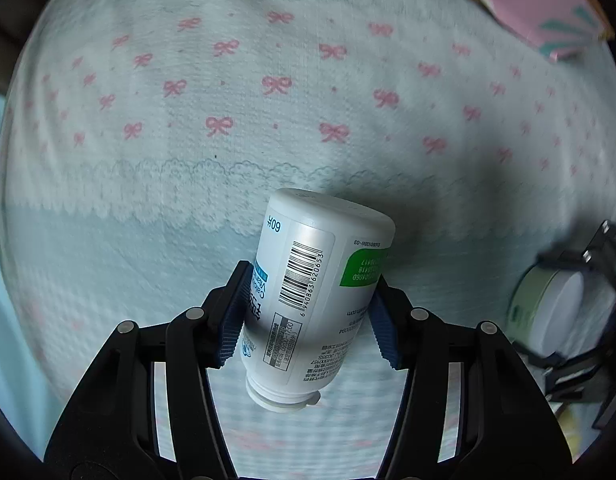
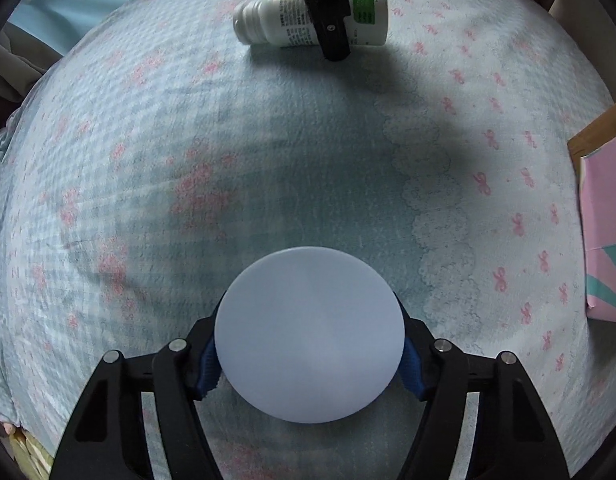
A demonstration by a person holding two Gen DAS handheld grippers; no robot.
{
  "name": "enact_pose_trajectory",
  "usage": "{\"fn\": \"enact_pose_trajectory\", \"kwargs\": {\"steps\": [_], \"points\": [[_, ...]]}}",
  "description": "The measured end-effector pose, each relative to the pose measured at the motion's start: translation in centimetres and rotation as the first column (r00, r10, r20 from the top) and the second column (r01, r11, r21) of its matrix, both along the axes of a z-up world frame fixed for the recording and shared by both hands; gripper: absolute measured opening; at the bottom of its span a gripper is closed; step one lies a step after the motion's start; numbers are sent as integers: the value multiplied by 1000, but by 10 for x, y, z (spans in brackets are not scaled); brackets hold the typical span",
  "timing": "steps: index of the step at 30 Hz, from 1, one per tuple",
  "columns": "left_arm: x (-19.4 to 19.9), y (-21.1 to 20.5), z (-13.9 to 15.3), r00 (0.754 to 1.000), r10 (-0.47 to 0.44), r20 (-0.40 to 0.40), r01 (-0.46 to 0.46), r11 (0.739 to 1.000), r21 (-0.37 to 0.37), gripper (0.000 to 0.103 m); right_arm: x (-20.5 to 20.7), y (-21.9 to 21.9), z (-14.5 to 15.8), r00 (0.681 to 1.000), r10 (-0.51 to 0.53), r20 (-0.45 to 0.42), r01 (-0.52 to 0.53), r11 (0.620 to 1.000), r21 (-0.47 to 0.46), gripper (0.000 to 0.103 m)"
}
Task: Organize rigid objects
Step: 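Carry the pill bottle and green jar with both tools to the cardboard box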
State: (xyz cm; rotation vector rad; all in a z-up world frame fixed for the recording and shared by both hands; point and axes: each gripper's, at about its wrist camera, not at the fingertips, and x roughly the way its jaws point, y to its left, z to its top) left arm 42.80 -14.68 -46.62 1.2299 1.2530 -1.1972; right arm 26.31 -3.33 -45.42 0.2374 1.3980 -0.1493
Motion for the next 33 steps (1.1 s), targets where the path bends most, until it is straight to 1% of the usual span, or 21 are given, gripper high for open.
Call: {"fn": "enact_pose_trajectory", "kwargs": {"steps": [2, 4, 11, 14, 16, 21, 24, 26, 27, 28, 30, 33], "points": [[0, 3, 10, 998, 48, -30, -49, 998, -31, 52, -3, -4, 5, 1000, -7, 11, 7, 1000, -5, 66], [-8, 16, 23, 996, 81, -41, -84, 995, -63, 52, -6, -5, 12, 1000, -9, 20, 10, 1000, -15, 66], [-25, 36, 69, 984, 165, -69, -174, 975, -138, 52, -24, -3, 48, 998, -17, 53, 19, 999, -33, 66], [-33, 51, 96, 973, 208, -96, -222, 959, -175, 52, -38, -9, 65, 997, -41, 72, 41, 999, -9, 66], [-53, 57, 121, 967, 230, -106, -248, 947, -205, 52, -47, -12, 81, 994, -63, 84, 63, 998, 11, 66], [-86, 63, 168, 959, 265, -106, -283, 925, -254, 52, -71, -28, 127, 985, -130, 114, 126, 991, 48, 66], [-112, 66, 195, 948, 296, -116, -317, 904, -288, 52, -92, -39, 157, 978, -165, 131, 159, 986, 51, 66], [-127, 64, 211, 937, 326, -128, -350, 884, -310, 52, -105, -49, 178, 972, -189, 138, 183, 982, 50, 66], [-134, 61, 216, 928, 347, -135, -372, 873, -314, 52, -110, -54, 185, 969, -202, 141, 196, 979, 57, 66], [-140, 60, 224, 914, 374, -155, -405, 859, -314, 52, -118, -62, 194, 965, -222, 141, 214, 974, 73, 66], [-151, 56, 235, 898, 396, -192, -439, 838, -324, 52, -131, -79, 210, 954, -265, 143, 251, 962, 111, 66], [-175, 44, 254, 900, 394, -189, -436, 828, -351, 52, -146, -105, 232, 946, -290, 148, 277, 955, 102, 66]]}}
